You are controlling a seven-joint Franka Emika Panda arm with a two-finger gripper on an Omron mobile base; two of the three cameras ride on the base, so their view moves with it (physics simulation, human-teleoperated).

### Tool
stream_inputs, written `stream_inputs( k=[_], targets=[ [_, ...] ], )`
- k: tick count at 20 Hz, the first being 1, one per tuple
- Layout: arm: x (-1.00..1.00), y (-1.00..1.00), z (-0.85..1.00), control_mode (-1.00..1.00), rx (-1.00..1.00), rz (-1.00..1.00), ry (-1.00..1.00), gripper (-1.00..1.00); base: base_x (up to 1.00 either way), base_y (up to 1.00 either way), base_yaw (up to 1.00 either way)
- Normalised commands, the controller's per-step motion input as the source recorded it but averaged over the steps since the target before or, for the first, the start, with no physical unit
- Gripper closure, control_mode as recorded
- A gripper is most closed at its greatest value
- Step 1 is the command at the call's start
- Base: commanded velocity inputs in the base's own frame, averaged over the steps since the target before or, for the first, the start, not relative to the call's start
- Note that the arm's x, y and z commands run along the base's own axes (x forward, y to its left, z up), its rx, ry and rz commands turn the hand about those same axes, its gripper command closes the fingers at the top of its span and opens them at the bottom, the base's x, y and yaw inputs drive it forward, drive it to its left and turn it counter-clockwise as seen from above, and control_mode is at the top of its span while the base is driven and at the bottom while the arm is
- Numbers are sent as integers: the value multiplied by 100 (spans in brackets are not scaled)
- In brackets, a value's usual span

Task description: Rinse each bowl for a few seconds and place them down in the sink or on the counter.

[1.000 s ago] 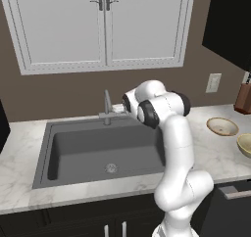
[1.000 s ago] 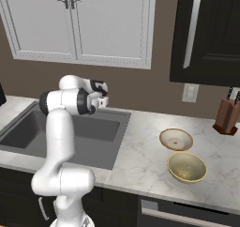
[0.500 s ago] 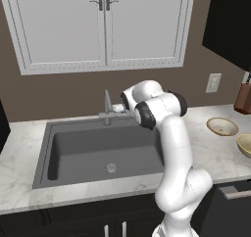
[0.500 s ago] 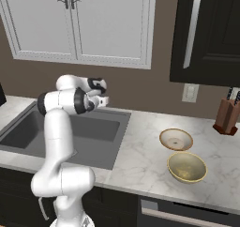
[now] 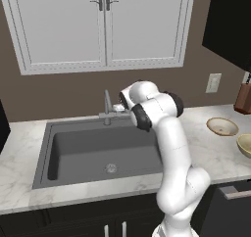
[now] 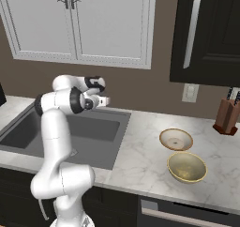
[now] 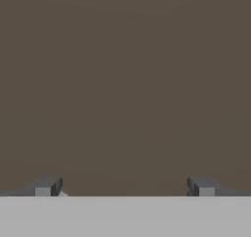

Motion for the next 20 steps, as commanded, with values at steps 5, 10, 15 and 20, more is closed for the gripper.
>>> stream_inputs(
  k=[5,10,15,20],
  targets=[
    [-35,-38,-52,-100,-2,-4,0,-100,0,0,0],
    [-40,-38,-49,-100,-1,-3,0,-100,0,0,0],
    [-18,-32,5,-100,2,-4,1,-100,0,0,0],
    [0,-27,52,-100,4,-3,2,-100,0,0,0]
  ],
)
